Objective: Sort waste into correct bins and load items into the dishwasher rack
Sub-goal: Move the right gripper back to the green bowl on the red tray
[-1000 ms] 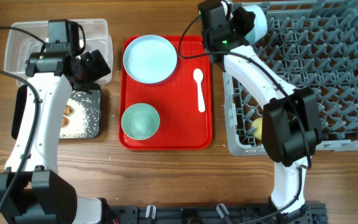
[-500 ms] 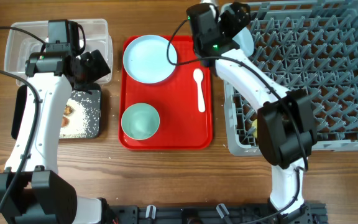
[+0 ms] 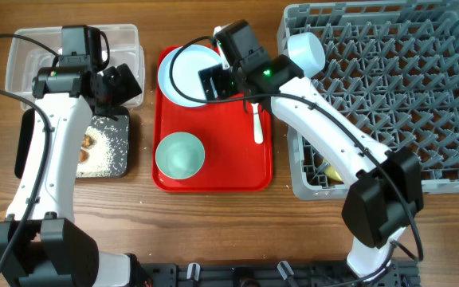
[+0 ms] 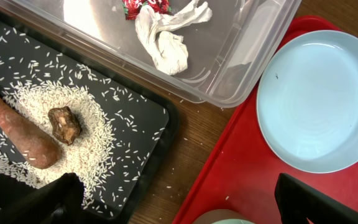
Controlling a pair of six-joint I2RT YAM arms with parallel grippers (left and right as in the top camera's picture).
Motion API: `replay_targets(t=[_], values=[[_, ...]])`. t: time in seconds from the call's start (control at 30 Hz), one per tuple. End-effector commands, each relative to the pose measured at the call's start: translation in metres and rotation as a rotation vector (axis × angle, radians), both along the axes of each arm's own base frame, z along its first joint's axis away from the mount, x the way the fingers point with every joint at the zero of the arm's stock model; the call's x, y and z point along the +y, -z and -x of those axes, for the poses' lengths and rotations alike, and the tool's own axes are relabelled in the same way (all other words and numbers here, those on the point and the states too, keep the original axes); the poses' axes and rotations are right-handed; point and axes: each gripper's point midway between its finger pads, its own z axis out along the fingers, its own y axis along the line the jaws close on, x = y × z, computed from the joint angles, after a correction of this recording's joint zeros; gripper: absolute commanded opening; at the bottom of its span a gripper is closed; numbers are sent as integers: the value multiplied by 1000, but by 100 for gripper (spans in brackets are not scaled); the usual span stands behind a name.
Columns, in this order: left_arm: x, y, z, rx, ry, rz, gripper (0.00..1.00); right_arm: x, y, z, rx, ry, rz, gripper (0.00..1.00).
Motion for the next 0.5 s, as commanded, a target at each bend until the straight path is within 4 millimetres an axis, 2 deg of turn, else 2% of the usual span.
replay_targets(t=[0.0,0.07,0.17,0.23,0.27,0.33,0.47], values=[[4,-6,-2,-18,-4,-8,100,39,34,58,350,-45,-202,89],[4,-6,-2,-18,-4,-8,100,36,68,80,466,30,-171,85],[4,-6,-2,-18,-4,-8,100,30,99,100,555,94,-166,79],[4,-6,-2,-18,-4,-8,100,31,110,111,597,79,-186,72],[4,-6,-2,-18,-4,-8,100,31,117,118,623,73,-202,64],[4,-6,-2,-18,-4,-8,100,30,122,121,647,108,-208,58],[4,-6,-2,-18,-4,-8,100,32,122,121,641,103,-213,56]])
